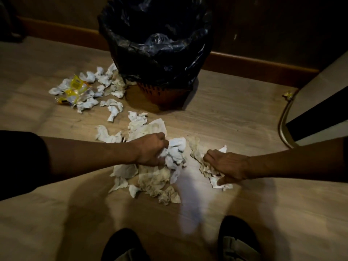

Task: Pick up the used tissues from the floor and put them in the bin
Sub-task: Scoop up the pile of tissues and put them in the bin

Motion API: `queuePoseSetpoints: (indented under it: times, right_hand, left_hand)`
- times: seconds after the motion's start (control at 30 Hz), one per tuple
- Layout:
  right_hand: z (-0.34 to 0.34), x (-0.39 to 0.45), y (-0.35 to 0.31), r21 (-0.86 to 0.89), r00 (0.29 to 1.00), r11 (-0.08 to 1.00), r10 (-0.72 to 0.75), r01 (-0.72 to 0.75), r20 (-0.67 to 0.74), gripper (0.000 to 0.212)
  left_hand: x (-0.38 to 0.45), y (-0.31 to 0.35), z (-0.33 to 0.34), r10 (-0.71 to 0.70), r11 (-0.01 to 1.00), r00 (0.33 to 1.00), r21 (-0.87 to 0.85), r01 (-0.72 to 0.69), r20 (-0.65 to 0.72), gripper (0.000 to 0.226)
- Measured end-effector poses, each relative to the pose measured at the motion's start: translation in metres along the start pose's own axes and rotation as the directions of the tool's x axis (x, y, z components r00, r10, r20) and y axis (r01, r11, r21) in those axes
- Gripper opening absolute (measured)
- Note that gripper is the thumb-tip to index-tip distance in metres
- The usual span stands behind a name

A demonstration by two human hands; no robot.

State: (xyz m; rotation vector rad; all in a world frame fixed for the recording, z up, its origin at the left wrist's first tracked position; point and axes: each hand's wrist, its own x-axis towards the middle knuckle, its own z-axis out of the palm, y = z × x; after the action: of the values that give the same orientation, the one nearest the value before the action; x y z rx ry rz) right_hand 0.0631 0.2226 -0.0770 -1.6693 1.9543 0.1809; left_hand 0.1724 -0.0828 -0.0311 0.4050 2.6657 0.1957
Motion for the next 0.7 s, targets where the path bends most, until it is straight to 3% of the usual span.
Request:
queuePoseSetpoints:
  times: [0.1,0.13,0.23,0.3,0.37,0.5,0.63,0.7]
  right_hand:
    - [-0.001,0.01,0.002,0.091,1.0,0.996,-0.002,0.003,-0.02,0.054]
    - [-0.002,0.015,0.006,0.127,0.999,0.991,0.034,-0.03,-0.033,0.056]
    - [-0.01,0.028,0.019,0.163,0.993,0.983,0.095,-0.083,-0.063,0.094]
    - [-0.018,0.039,0.024,0.133,0.993,0.987,0.097,-0.088,-0.065,0.106]
    - [-0.026,0.047,0.025,0.078,0.993,0.991,0.11,-0.108,-0.031,0.099]
    - [-0.032,0.057,0.027,0.012,0.996,0.998,0.061,-0.062,0.058,0.048]
    - [-0.042,0.056,0.031,0.015,0.995,1.0,0.02,-0.022,0.097,0.042]
    - [-0.055,0.054,0.028,-0.011,0.995,0.999,0.041,-0.04,0.09,0.042]
  left_hand:
    - [-0.012,0.01,0.013,-0.007,0.996,0.994,0.085,-0.003,0.113,0.087]
    - [-0.015,0.014,0.016,-0.017,0.994,0.988,0.111,0.0,0.153,0.099]
    - [-0.02,0.026,0.029,-0.018,0.993,0.974,0.122,-0.01,0.225,0.126]
    - [-0.02,0.029,0.043,0.01,0.991,0.984,0.126,-0.032,0.178,0.131]
    - [-0.019,0.033,0.056,0.042,0.986,0.991,0.154,-0.062,0.131,0.129]
    - [-0.01,0.038,0.077,0.085,0.962,0.978,0.239,-0.13,0.188,0.108]
    - [0.0,0.04,0.066,0.18,0.933,0.975,0.291,-0.21,0.127,0.067]
    - [0.0,0.039,0.048,0.162,0.937,0.98,0.294,-0.19,0.117,0.049]
